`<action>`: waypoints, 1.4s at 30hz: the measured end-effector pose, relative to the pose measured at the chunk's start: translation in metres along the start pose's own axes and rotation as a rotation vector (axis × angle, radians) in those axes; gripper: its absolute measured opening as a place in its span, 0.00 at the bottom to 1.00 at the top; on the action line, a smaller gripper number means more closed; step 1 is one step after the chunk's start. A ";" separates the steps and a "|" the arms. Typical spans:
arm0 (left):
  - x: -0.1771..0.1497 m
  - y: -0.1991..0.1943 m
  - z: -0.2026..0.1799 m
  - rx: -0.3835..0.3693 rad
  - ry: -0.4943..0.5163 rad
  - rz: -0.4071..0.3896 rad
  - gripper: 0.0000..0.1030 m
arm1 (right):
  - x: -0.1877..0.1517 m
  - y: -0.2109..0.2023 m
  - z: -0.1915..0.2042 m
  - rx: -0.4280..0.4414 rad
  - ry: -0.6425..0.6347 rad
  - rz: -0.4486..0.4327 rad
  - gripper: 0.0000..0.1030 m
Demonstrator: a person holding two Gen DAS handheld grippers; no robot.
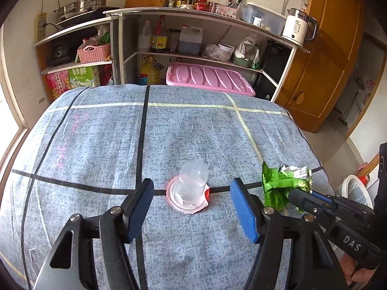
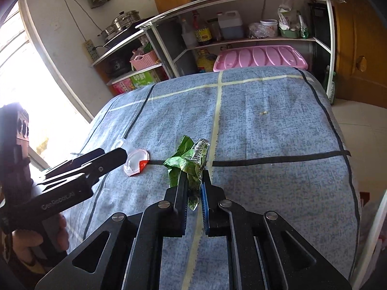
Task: Collect trash
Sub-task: 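Grasp the green chip bag with the right tool while the left tool grasps the clear cup, then carry the clear cup and green chip bag over the white bin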
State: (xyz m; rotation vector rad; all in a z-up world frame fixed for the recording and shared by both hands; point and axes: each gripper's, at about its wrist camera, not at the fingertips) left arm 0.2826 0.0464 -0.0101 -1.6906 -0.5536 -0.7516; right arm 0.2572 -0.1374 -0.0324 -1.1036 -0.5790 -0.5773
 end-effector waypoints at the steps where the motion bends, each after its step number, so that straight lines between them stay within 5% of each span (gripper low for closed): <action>1: 0.001 0.003 -0.001 -0.001 0.001 0.005 0.66 | 0.001 -0.002 0.000 -0.004 0.002 -0.005 0.10; 6: 0.004 0.012 -0.005 0.041 0.009 0.014 0.64 | 0.000 -0.012 -0.007 -0.018 0.018 -0.017 0.10; 13: 0.003 0.023 -0.007 0.046 -0.004 0.049 0.30 | 0.000 -0.017 -0.011 -0.024 0.030 -0.032 0.10; 21: 0.003 0.002 -0.024 0.036 0.008 0.022 0.30 | -0.004 -0.035 -0.015 -0.020 0.043 -0.062 0.10; 42: -0.015 -0.085 -0.181 -0.180 0.197 -0.071 0.30 | -0.024 -0.179 -0.089 -0.130 0.112 -0.230 0.10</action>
Point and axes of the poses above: each gripper's, at about its wrist camera, not at the fingertips, and y roughly the way its jaws point, z to its left, x to its top, and after that the axes turned 5 degrees about -z, right-handed
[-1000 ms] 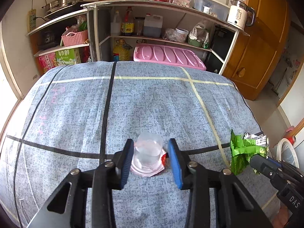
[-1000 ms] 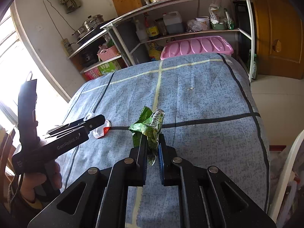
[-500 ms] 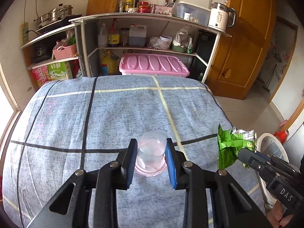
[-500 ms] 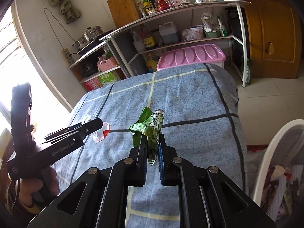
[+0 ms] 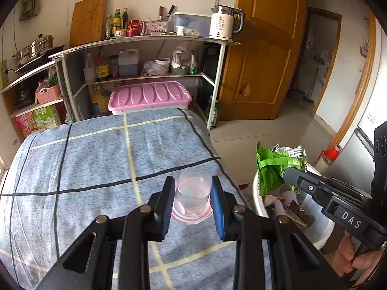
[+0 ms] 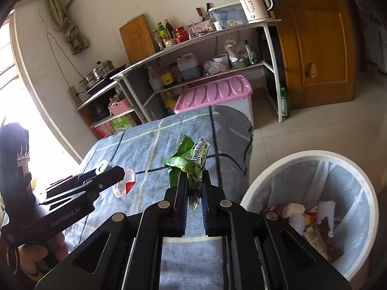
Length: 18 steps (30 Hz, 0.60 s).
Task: Collect trash
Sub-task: 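Carry the clear cup and green chip bag over the white bin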
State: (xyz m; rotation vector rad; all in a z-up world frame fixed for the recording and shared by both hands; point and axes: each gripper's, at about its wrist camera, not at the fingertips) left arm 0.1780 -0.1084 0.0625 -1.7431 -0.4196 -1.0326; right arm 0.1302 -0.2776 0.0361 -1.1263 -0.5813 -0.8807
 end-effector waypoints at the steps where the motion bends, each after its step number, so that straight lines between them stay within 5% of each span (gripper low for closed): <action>1: 0.000 0.000 -0.008 -0.005 0.006 -0.001 0.30 | 0.000 -0.005 -0.006 -0.012 0.005 -0.005 0.10; 8: -0.007 0.013 -0.078 -0.105 0.070 0.026 0.30 | -0.005 -0.039 -0.060 -0.112 0.036 -0.020 0.10; 18: -0.032 0.048 -0.147 -0.191 0.105 0.120 0.30 | -0.022 -0.045 -0.126 -0.268 0.043 0.067 0.10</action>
Point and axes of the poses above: each gripper's, at about its wrist camera, not at the fingertips, and y roughly the way its jaws point, z to its left, x to its top, and after that the axes turned 5 degrees about -z, right-handed
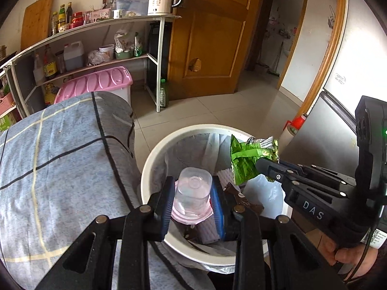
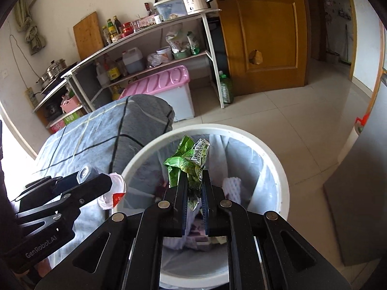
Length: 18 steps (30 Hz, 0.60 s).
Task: Collect trash
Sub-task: 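Carry the clear cup and green chip bag over the white bin, then open both tools over the bin to drop the cup and chip bag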
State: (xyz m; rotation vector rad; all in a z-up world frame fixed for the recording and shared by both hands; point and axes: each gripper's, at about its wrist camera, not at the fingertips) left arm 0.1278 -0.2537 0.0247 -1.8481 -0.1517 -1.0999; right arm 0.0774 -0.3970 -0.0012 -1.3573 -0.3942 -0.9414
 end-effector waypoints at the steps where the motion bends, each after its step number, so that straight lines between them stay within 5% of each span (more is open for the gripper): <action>1: -0.002 0.004 -0.003 -0.001 0.003 0.008 0.30 | -0.001 0.003 -0.005 -0.008 0.001 0.011 0.10; 6: -0.005 0.017 -0.018 0.003 0.014 0.035 0.33 | -0.008 0.015 -0.019 -0.055 0.004 0.050 0.10; 9: -0.005 0.019 -0.018 0.016 0.010 0.039 0.45 | -0.010 0.022 -0.025 -0.073 0.010 0.079 0.13; 13: -0.007 0.018 -0.018 0.022 0.008 0.040 0.51 | -0.012 0.024 -0.027 -0.078 0.012 0.089 0.39; 18: -0.010 0.010 -0.019 0.046 0.012 0.020 0.55 | -0.015 0.015 -0.026 -0.073 0.018 0.056 0.40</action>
Point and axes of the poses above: each gripper's, at about its wrist camera, not at the fingertips, and y roughly the way its jaws point, z to its left, x to its top, and after that the axes turned 5 degrees about -z, right-handed
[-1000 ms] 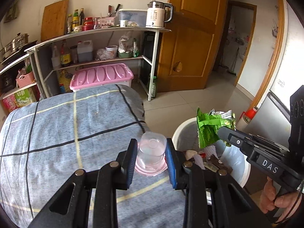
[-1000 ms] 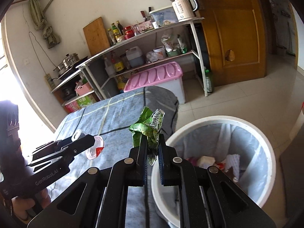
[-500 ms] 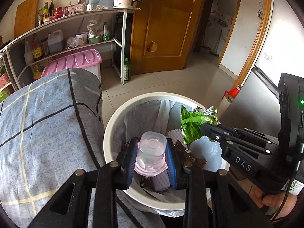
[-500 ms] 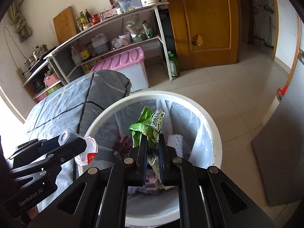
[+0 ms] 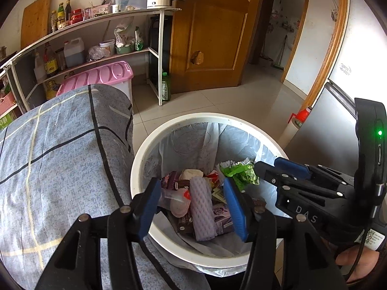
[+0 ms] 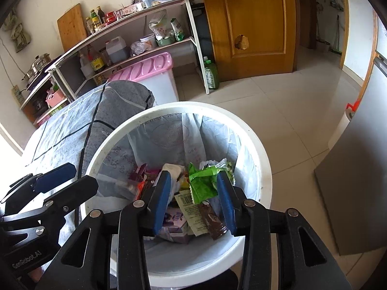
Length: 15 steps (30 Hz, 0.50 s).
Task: Collect trash
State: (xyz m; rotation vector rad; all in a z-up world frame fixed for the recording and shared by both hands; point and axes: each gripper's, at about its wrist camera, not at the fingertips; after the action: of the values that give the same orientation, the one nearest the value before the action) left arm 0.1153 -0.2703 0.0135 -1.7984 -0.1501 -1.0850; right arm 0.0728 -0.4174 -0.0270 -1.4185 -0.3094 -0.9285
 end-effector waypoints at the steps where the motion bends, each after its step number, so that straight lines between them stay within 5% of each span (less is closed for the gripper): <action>1: -0.001 -0.002 0.000 0.006 0.002 -0.005 0.55 | -0.001 -0.003 0.000 0.000 0.004 -0.008 0.40; 15: -0.023 -0.045 -0.002 0.118 0.013 -0.125 0.55 | -0.027 -0.064 0.020 -0.060 -0.025 -0.198 0.40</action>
State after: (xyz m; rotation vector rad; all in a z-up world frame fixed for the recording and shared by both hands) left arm 0.0760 -0.2411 0.0277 -1.6940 -0.3162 -1.1517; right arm 0.0177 -0.3818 0.0029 -1.4737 -0.4504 -1.0893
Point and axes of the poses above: each gripper's, at about its wrist camera, not at the fingertips, and y roughly the way its jaws point, z to its left, x to its top, and after that the axes turned 5 degrees about -z, right-handed
